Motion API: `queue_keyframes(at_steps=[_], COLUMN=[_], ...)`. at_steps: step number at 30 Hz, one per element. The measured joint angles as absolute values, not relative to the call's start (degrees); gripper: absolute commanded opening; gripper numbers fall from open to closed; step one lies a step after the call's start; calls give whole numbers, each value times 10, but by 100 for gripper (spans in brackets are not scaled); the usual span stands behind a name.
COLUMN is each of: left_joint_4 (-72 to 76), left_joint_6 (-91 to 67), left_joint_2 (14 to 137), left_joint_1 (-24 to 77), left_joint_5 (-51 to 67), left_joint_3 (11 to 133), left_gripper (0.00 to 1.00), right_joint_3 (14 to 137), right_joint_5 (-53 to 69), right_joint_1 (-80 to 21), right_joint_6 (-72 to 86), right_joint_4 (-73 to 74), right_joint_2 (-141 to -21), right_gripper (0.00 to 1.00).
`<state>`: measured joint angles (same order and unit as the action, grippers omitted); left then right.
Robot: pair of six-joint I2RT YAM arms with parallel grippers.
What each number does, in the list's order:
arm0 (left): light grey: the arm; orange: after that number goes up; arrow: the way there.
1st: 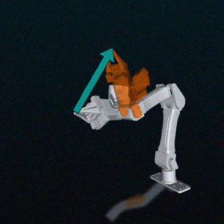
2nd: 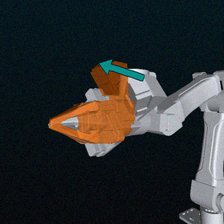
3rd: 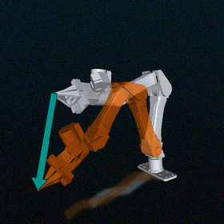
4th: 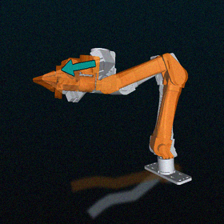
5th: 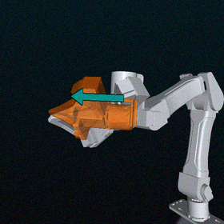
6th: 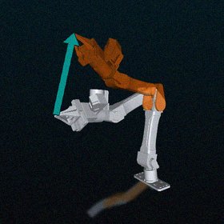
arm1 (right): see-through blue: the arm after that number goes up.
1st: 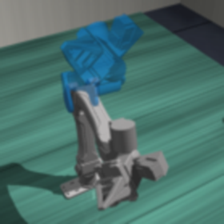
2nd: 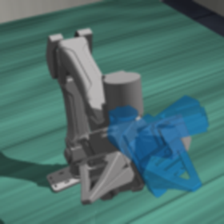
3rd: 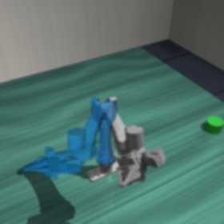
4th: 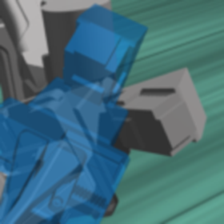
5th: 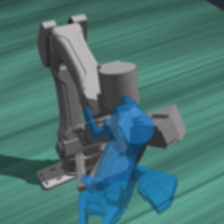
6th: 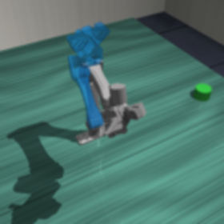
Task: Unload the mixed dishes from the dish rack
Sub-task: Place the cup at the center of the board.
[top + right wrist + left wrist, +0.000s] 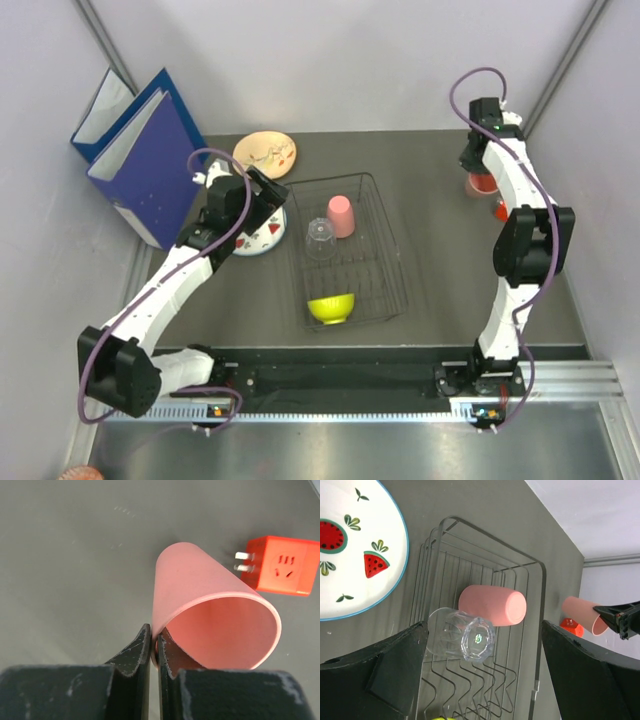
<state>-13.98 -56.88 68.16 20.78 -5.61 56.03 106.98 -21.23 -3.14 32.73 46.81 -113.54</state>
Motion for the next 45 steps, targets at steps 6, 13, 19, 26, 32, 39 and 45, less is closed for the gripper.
queue_keyframes(at_steps=[6, 13, 19, 26, 32, 39, 45], left_joint_4=[-138, -144, -142, -143, -142, -142, -142], left_joint_6=[-569, -569, -569, -569, -569, -569, -568], left_joint_2=[707, 725, 732, 753, 754, 754, 754], left_joint_1=[208, 208, 208, 208, 208, 208, 208], left_joint_5=[-47, -41, -37, -23, -21, -17, -13], left_joint_3=[558, 558, 558, 558, 558, 558, 558], left_gripper=[99, 99, 99, 99, 99, 99, 99], right_joint_3=[1108, 1172, 1222, 1222, 1222, 1227, 1202], right_joint_5=[-186, -154, -144, -139, -134, -134, -119], right_joint_1=[-17, -16, -11, -10, -10, -10, -10], right_joint_6=[337, 341, 343, 341, 343, 346, 352], right_joint_4=[476, 493, 515, 523, 518, 515, 488], right_joint_2=[-1176, -1238, -1267, -1267, -1266, -1254, -1213], right_gripper=[0, 0, 33, 56, 62, 62, 63])
